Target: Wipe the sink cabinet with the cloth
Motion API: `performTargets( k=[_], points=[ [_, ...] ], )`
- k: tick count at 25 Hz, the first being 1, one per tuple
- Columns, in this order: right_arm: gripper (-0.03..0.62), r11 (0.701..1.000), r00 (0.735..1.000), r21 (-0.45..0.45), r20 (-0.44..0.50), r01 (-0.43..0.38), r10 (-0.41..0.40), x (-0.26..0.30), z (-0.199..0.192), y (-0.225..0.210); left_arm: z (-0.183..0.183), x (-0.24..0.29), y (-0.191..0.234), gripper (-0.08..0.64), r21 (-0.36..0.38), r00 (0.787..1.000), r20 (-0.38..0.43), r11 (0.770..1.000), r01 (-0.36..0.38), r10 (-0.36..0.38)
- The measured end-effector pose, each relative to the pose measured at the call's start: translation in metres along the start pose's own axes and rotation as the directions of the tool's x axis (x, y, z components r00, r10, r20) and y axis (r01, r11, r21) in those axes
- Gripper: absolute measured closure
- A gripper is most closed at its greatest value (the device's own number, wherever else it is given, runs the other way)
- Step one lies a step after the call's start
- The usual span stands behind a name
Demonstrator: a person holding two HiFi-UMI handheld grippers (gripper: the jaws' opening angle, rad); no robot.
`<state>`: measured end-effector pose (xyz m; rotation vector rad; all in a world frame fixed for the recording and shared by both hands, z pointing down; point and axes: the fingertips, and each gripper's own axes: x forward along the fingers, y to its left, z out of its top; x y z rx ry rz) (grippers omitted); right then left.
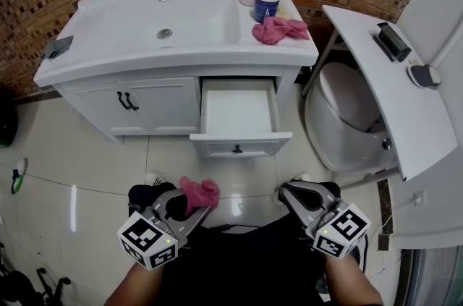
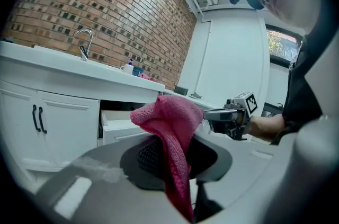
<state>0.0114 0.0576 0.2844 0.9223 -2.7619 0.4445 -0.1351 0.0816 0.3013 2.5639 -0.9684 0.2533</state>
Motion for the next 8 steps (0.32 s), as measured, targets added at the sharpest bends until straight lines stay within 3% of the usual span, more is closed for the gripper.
performTargets(
  k=[8],
  points=[
    [0.586,1.000,1.000,0.004,-0.007,0.003,-0.003,-0.0045,-0.0032,-0.0006,0.0053,0.0064,-0.0075,0.453,0.020,1.000,0.016,1.000,0.022,-0.023]
  ],
)
